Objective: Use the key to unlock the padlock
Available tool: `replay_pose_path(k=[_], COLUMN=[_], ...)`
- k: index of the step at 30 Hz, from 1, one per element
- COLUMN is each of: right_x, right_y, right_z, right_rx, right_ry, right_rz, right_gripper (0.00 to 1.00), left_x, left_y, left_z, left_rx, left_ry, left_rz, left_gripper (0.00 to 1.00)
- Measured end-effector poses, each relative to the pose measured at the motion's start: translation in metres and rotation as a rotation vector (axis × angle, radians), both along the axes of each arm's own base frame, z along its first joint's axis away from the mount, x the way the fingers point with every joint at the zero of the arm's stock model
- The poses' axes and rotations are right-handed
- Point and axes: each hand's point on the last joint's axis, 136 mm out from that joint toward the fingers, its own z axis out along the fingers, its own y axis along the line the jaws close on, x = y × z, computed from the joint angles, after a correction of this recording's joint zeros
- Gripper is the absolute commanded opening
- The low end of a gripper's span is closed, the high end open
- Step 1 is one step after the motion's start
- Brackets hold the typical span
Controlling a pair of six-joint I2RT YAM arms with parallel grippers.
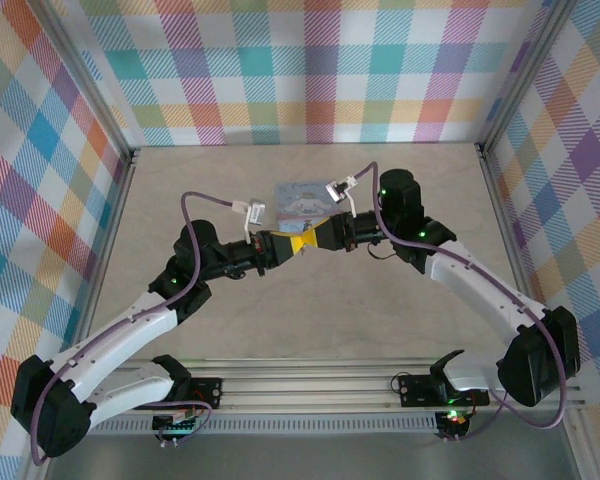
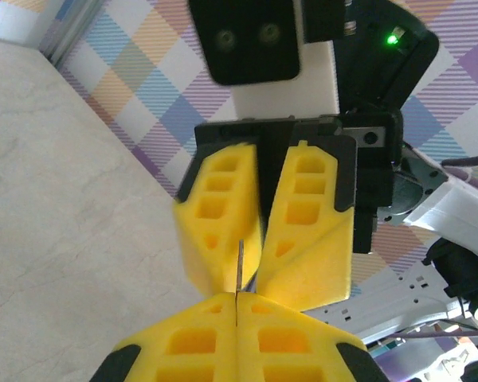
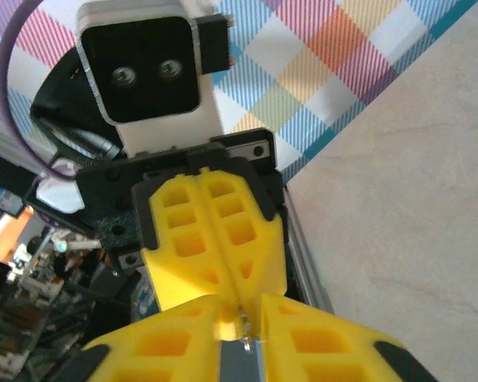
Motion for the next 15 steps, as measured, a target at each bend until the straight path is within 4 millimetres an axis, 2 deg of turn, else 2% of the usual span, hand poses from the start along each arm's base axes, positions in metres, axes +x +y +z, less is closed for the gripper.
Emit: replay_pose_path(k=[2, 5, 9, 11, 15], right_x=[0.0004, 0.0011, 0.0044, 0.0062, 0.009], right_y=[-0.0003, -0.0002, -0.0002, -0.0001, 0.0013], right_z=[-0.0003, -0.0004, -0.0023, -0.0031, -0.006], right_rx=[-0.002, -0.004, -0.013, -0.016, -0.02], right_ry=[0.001, 0.001, 0.004, 0.006, 0.011], right_rz=[-0.002, -0.007, -0.027, -0.037, -0.042], right_gripper=[0.07, 0.23, 0.31, 0.27, 0.04], left_x=[0.0008, 0.0009, -0.0002, -0.0014, -0.0022], left_y=[-0.0001, -0.0001, -0.0004, -0.0005, 0.0001], left_z=[0.0004, -0.0002, -0.0027, -0.0044, -0.0071], left_rx=[0.001, 0.003, 0.011, 0.017, 0.027], left_ry=[0.002, 0.005, 0.015, 0.019, 0.028], left_rz=[0.001, -0.001, -0.006, -0.012, -0.012], left_gripper=[0.0, 0.0, 0.0, 0.0, 0.0])
